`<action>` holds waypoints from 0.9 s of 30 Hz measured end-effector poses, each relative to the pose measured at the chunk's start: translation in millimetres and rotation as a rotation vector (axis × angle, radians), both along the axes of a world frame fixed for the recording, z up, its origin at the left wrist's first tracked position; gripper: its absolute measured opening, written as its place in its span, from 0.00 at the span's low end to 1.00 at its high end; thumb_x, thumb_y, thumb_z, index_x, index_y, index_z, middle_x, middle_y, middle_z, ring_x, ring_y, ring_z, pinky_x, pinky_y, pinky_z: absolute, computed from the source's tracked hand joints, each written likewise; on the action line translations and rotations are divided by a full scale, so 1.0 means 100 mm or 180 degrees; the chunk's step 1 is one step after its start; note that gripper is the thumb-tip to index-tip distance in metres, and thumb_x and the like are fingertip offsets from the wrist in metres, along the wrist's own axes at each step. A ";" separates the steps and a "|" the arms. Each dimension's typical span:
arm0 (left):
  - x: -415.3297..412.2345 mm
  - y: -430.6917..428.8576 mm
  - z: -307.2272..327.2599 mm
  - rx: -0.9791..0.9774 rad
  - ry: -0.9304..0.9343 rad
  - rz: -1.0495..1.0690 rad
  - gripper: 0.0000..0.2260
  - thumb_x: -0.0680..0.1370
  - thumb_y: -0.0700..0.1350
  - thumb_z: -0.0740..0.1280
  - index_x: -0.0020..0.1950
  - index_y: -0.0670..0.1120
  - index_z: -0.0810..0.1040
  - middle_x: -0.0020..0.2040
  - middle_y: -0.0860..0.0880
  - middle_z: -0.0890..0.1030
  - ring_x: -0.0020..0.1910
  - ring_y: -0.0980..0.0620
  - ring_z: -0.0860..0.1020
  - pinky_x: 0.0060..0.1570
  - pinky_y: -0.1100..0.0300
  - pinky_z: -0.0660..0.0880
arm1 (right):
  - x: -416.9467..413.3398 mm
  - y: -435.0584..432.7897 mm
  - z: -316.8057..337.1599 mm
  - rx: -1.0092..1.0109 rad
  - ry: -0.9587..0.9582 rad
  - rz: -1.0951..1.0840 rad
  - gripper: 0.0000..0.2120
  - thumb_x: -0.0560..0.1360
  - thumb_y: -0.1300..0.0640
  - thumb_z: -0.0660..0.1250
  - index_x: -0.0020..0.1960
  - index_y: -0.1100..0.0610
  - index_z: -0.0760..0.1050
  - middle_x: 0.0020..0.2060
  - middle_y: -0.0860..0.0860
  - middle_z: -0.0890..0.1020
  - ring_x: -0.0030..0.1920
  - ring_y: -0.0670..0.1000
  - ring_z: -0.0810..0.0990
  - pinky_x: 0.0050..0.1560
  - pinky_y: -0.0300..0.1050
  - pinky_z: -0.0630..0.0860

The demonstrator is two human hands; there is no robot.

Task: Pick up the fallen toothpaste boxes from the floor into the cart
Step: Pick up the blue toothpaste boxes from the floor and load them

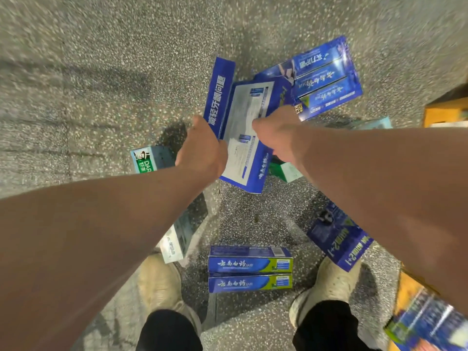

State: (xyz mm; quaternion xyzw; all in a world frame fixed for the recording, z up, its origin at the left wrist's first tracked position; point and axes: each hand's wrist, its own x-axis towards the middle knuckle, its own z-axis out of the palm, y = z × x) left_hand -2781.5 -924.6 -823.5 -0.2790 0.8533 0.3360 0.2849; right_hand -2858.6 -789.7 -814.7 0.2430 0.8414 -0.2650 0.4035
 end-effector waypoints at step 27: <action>0.18 0.25 -0.08 -0.0873 -0.0433 0.0126 0.48 0.66 0.56 0.79 0.76 0.45 0.54 0.70 0.46 0.64 0.69 0.42 0.65 0.62 0.43 0.67 | -0.12 -0.38 -0.06 0.0965 0.1967 0.5725 0.39 0.74 0.55 0.71 0.78 0.51 0.54 0.81 0.54 0.51 0.79 0.65 0.41 0.75 0.72 0.41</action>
